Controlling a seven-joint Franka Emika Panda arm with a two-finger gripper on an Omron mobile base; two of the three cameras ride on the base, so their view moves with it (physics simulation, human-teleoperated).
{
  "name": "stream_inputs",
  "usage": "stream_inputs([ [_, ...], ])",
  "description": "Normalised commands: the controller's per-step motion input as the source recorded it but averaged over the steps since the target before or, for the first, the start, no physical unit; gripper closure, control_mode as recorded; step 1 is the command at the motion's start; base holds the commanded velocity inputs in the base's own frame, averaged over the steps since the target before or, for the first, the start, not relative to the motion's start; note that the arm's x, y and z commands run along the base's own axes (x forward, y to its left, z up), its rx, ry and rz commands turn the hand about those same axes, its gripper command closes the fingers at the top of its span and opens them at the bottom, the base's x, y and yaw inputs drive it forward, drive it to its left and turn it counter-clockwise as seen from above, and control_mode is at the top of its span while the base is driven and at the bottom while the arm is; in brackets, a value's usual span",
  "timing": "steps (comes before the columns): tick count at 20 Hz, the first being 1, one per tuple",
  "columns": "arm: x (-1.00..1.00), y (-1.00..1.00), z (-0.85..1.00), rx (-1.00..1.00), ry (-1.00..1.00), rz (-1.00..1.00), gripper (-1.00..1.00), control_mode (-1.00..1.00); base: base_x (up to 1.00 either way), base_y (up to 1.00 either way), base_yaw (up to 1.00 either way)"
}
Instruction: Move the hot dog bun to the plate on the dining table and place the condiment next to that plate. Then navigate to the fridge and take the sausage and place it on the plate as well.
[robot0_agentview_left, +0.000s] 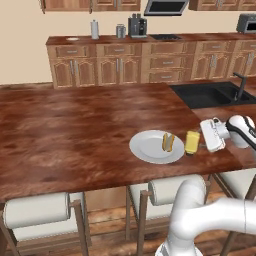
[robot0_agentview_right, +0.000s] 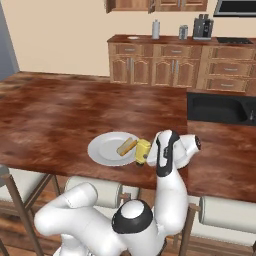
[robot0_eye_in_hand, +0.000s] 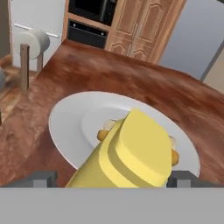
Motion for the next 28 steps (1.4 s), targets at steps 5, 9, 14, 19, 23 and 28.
stream_inputs([
  [5, -0.16, 0.04, 0.00, 0.00, -0.12, 0.00, -1.00, -1.00, 0.00, 0.00, 0.00],
  [9, -0.13, 0.05, 0.00, 0.00, -0.10, 0.00, -1.00, -1.00, 0.00, 0.00, 0.00],
  [14, 0.00, 0.06, 0.04, 0.00, -0.08, 0.00, -1.00, -1.00, 0.00, 0.00, 0.00],
  [19, 0.09, 0.00, 0.32, 0.00, -0.05, 0.00, -1.00, -1.00, 0.00, 0.00, 0.00],
  [23, -0.10, 0.00, 0.91, 0.00, -0.03, 0.00, -1.00, -1.00, 0.00, 0.00, 0.00],
  [28, -0.52, 0.10, 1.00, 0.00, 0.00, 0.03, -1.00, -1.00, 0.00, 0.00, 0.00],
])
